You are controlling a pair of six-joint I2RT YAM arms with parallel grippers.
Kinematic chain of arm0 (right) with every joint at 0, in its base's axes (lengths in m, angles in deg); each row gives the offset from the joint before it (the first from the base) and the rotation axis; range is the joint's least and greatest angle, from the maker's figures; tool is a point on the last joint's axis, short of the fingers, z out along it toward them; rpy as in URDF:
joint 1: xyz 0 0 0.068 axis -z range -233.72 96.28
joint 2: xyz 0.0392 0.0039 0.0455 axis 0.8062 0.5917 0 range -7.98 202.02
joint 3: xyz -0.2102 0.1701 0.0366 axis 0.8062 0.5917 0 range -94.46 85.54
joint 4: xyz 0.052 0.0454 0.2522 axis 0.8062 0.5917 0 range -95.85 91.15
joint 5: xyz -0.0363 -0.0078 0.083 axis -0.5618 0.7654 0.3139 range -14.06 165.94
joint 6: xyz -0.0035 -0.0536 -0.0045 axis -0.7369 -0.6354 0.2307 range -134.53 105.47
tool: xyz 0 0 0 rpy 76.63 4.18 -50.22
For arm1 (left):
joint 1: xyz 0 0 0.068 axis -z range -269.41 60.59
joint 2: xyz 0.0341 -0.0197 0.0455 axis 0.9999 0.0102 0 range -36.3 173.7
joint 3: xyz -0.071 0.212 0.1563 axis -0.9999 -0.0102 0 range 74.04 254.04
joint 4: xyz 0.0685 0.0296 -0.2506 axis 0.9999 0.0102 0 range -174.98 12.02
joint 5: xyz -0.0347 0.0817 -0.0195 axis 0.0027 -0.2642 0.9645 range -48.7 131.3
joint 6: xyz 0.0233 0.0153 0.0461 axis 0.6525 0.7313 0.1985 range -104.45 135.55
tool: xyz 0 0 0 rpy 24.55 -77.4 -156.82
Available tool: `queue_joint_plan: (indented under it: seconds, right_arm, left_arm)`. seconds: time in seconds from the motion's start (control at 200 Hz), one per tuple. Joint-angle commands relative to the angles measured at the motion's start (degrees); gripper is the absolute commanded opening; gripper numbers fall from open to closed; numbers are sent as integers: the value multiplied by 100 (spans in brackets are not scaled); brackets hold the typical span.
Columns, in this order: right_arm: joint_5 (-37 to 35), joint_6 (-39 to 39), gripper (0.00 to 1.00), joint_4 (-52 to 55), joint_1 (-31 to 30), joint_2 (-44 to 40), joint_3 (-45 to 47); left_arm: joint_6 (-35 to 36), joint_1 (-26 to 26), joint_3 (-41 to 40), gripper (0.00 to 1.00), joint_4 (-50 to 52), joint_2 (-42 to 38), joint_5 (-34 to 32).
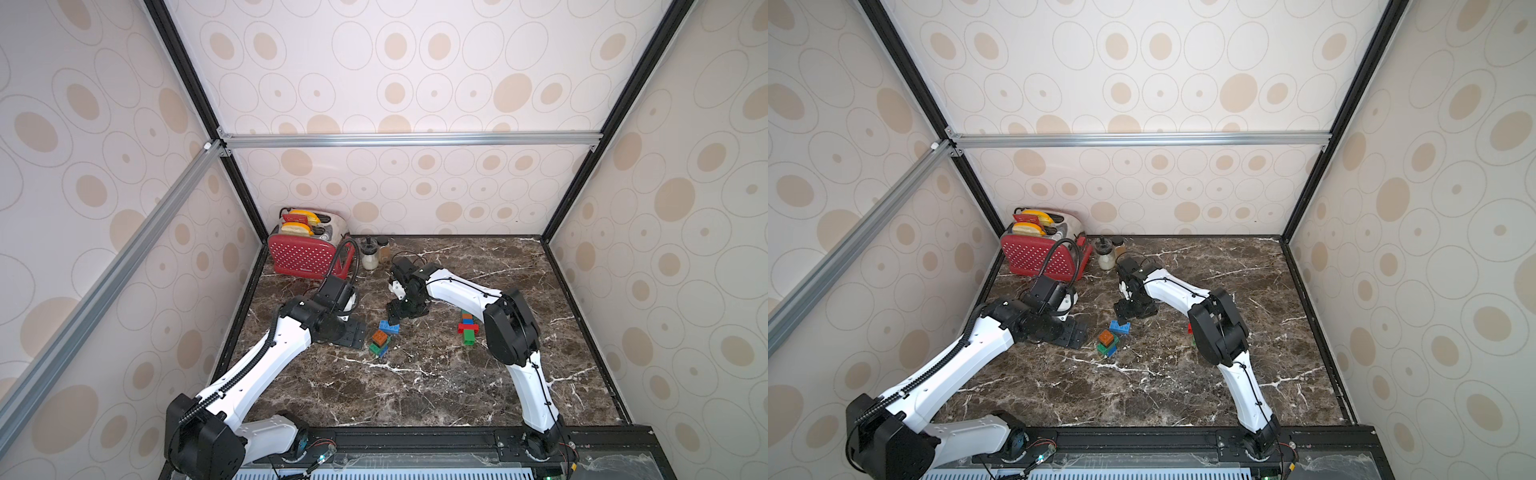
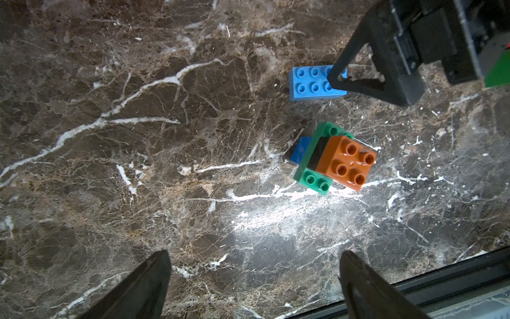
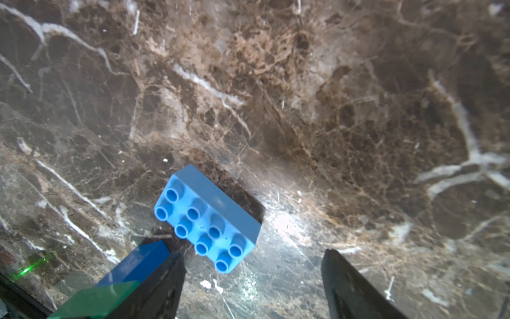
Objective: Assemble the letter f with lego
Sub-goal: Pick up the lego brick from the center of the board.
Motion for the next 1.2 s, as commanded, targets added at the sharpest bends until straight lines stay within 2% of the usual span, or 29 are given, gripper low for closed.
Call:
queue_joint_plan:
  seconds: [0.0, 0.16, 0.516, 0.896, 1.042, 1.197]
  right_arm:
    - [-221, 19, 82, 267, -33, 229, -60]
    - [-356, -16, 82, 315, -32, 292, -19]
    - [-1265, 18, 81, 765, 157, 106, 150]
    - [-1489, -127, 81, 918, 563, -228, 318]
    - [-804, -263, 83, 711, 546, -386, 206]
    - [91, -8, 86, 318, 493, -478, 233]
  left_arm:
    - [-96, -24, -26, 97, 32, -146, -3]
    - [-132, -28, -35, 97, 4, -117, 37]
    - [-211, -30, -40, 96, -104, 4, 69]
    - [-312, -34, -27, 96, -178, 124, 167]
    - [-432, -40, -83, 96, -304, 129, 452]
    - [-545, -59, -164, 96, -372, 119, 523]
